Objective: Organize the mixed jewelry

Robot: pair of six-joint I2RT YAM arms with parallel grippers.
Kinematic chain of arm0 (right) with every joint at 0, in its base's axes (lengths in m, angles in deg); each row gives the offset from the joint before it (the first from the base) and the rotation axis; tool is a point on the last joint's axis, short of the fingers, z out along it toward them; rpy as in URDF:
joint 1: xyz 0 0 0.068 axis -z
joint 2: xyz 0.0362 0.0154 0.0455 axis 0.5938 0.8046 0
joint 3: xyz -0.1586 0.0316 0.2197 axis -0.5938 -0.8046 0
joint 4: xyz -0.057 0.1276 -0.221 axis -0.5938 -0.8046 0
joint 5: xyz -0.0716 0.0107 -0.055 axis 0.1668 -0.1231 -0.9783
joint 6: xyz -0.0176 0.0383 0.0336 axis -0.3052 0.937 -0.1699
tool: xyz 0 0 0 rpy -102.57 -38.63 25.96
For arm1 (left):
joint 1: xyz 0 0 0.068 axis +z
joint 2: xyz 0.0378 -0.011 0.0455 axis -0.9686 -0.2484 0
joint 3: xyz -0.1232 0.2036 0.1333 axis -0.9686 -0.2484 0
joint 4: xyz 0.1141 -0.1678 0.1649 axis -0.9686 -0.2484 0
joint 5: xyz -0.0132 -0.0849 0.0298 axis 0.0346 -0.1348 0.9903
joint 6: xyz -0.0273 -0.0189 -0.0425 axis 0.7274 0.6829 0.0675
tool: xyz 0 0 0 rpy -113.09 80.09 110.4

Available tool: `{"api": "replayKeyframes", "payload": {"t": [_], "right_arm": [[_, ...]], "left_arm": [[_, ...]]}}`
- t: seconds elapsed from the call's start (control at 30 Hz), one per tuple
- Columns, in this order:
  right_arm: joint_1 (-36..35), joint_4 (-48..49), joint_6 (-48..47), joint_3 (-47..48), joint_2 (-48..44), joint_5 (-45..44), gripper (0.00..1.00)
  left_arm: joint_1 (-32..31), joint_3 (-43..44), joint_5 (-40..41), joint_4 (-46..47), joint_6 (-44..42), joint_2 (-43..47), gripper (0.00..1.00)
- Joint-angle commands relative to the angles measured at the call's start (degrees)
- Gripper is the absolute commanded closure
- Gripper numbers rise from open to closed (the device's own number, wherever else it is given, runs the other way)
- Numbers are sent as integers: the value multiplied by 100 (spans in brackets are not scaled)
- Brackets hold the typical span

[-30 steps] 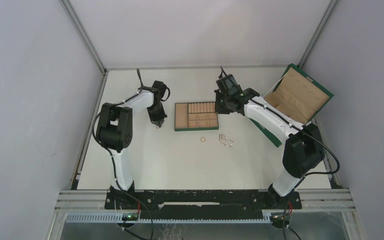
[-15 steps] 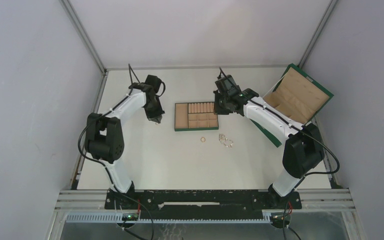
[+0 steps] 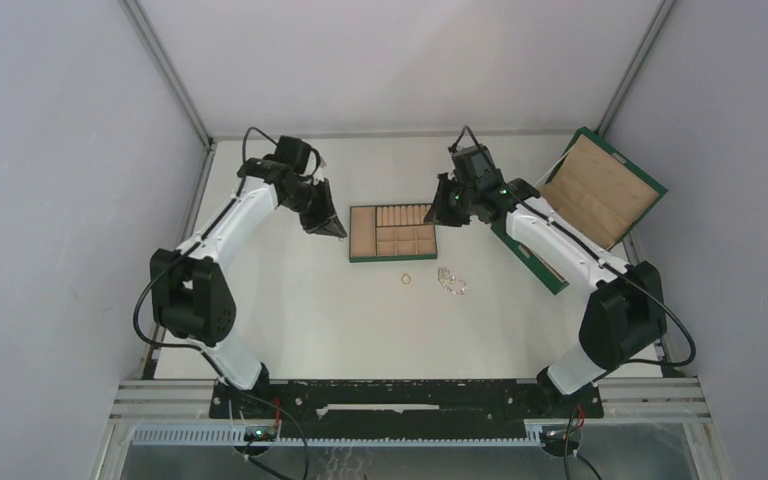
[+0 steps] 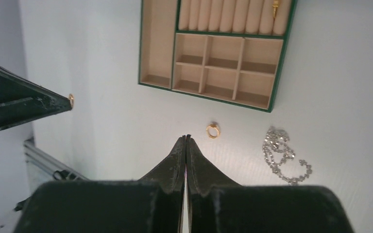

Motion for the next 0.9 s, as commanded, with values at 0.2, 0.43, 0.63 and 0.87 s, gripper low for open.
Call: {"api": "replayKeyframes", "payload": {"t": [0.2, 0.43, 0.63, 0.87], "right_arm": [[133, 1501, 833, -502, -702, 1672, 83], [-566, 3252, 1277, -1156, -641, 2109, 59], [-1096, 4133, 1481, -1158, -264, 1919, 56], [-1210, 4702, 1736, -1151, 104, 1658, 60]], "left_arm": [[133, 143, -1075, 160, 1359, 598, 100], [133, -282, -1060, 728, 2461, 999, 100], [133, -205, -1138, 723, 2507, 937, 100], [133, -153, -1195, 757, 2552, 971, 100]]}}
